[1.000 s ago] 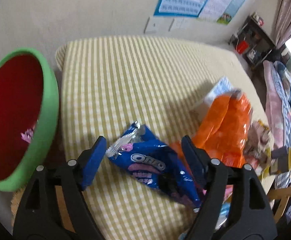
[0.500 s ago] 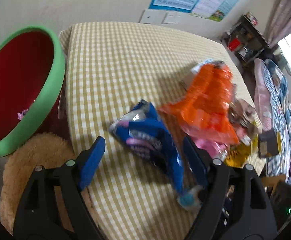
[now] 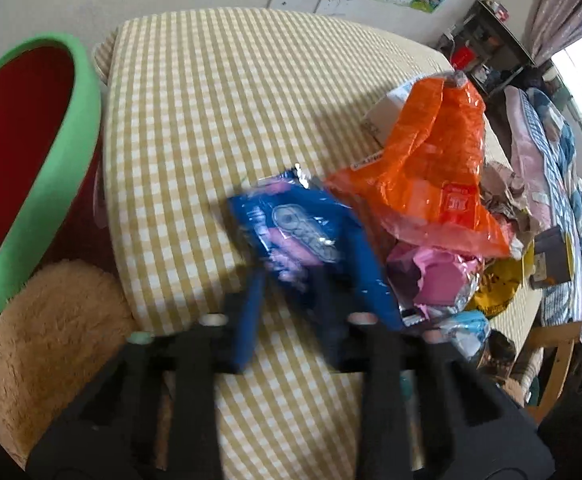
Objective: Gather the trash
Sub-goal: 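Grasp the blue Oreo packet with the left gripper while the right grasps the silver-blue packet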
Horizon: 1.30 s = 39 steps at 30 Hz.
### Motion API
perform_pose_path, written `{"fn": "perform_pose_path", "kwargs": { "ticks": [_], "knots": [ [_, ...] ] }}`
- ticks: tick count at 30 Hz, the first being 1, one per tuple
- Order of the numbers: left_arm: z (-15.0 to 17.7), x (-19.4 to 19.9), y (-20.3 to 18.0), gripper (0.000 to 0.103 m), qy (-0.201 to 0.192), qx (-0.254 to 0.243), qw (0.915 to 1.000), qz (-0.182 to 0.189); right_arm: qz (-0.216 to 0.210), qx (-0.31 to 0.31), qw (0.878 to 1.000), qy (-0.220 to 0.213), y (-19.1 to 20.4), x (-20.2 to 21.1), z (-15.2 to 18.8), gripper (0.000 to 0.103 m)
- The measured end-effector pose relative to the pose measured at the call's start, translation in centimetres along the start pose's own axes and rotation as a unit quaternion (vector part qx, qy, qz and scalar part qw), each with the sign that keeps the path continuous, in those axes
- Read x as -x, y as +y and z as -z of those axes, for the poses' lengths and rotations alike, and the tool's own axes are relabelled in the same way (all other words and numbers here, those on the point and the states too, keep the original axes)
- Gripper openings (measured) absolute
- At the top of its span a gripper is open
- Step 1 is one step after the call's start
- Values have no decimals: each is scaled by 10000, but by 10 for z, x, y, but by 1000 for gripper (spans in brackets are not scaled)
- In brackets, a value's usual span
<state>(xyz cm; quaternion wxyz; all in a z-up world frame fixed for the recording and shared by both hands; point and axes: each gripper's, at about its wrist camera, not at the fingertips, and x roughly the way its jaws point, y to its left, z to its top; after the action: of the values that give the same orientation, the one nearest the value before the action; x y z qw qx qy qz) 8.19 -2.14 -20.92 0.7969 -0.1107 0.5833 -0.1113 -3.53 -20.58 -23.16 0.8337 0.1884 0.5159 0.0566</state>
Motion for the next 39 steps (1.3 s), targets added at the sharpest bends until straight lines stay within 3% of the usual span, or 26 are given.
{"fn": "perform_pose_path", "kwargs": {
  "ticks": [4,15,17,25,27,30,37,38,39],
  "knots": [
    [0,8,6,9,-121,-5,9999,10,-32,31,9999,-127,3,6,1,26],
    [-1,31,7,9,-434,-234,9987,-109,-43,-12,9994,-339,0,19,-1,25],
    [-2,33,10,12,-479,-150,9987,-126,-40,-8,9995,-324,1,18,1,25],
    [2,25,10,57,-403,65,9992,41,-21,-28,9995,-299,-1,16,-2,25],
    [5,19,7,62,-275,67,9996,87,-17,-30,9996,-278,-1,13,-2,26],
    [10,14,3,64,-189,39,9995,243,-5,-32,9997,-262,-1,11,-3,26],
    [15,5,-7,66,-97,-211,9996,142,6,-28,9998,-212,-1,8,-3,26],
    [16,4,-8,64,-117,-279,9995,71,1,-25,9998,-205,0,7,-4,26],
    [18,3,-9,56,-148,-335,9993,28,7,-21,9998,-205,0,8,-4,26]
  ]
}}
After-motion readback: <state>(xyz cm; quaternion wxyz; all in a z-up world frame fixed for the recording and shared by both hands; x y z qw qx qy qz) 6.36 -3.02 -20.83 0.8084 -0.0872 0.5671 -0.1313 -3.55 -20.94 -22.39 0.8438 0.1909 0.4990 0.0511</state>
